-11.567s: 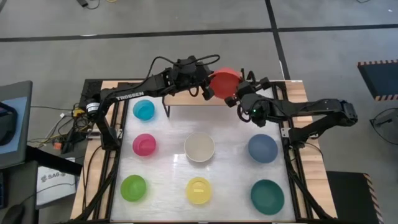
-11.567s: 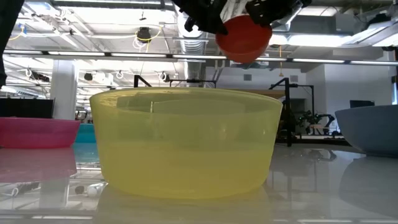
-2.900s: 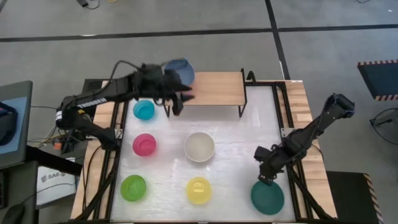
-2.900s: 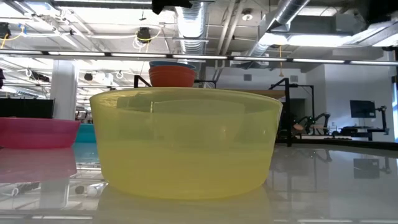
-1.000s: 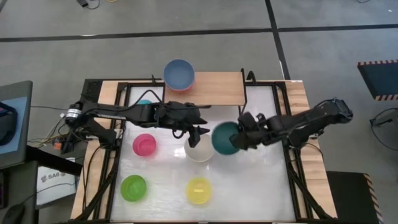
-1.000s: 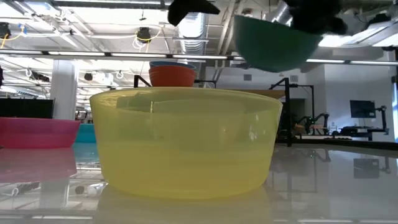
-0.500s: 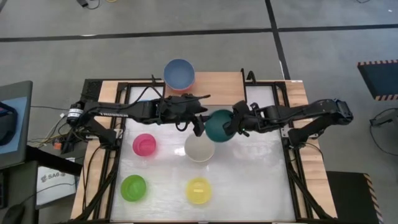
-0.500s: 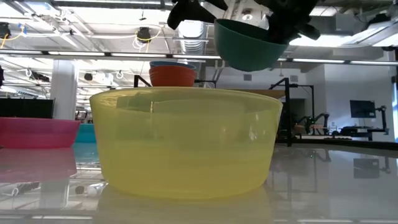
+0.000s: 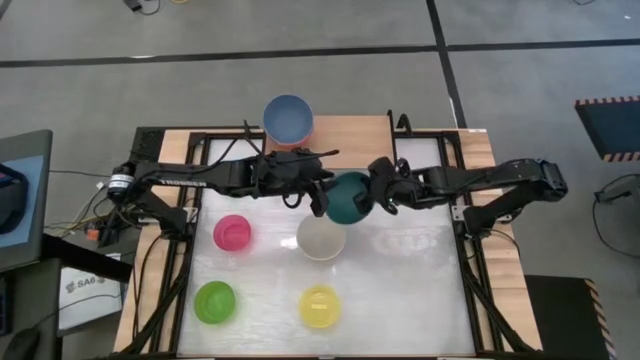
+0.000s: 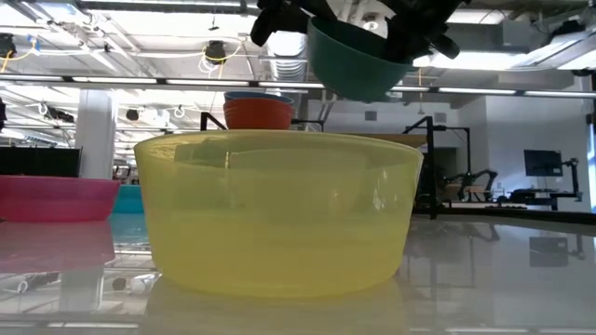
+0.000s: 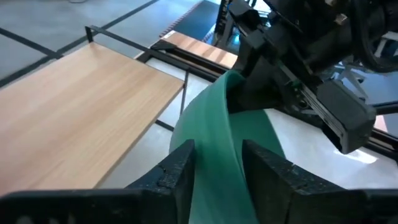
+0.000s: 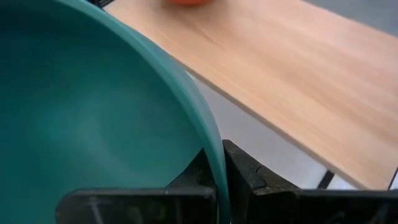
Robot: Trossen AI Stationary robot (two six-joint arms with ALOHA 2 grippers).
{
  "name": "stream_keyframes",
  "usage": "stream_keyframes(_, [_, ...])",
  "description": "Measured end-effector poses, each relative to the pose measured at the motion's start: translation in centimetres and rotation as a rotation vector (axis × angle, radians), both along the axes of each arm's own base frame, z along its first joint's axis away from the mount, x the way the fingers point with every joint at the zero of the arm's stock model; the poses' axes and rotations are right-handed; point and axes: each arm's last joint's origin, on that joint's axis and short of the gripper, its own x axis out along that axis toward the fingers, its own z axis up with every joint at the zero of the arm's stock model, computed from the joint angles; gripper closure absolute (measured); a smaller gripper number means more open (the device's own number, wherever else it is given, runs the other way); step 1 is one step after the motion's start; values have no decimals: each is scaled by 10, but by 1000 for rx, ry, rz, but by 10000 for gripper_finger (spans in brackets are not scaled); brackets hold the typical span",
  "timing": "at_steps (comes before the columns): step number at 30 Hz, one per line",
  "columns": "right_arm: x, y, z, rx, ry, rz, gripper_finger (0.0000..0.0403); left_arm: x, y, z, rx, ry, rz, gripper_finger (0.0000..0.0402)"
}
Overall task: Place and stack bowls onto a shelf
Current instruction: Stack the green bowl on top of the blue bowl on the shelf
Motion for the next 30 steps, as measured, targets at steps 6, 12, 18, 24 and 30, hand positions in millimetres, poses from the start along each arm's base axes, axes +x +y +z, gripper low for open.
stream_keyframes(6, [4,-5,15,-67,2,59,370,-3,1,0,2,22,63,321])
stream_keyframes(12, [2,-5,27,-102,28,93,369,-4,2,-1,7,31,92,378])
stream_keyframes(18, [0,-2,28,-61,43,113,358,-4,4,-4,9,51,88,396])
stream_keyframes(24, [1,0,31,-48,10,112,335,-4,11,-7,6,68,88,401])
stream_keyframes(30, [1,-1,32,-60,-3,107,314,-4,15,-7,4,71,86,401])
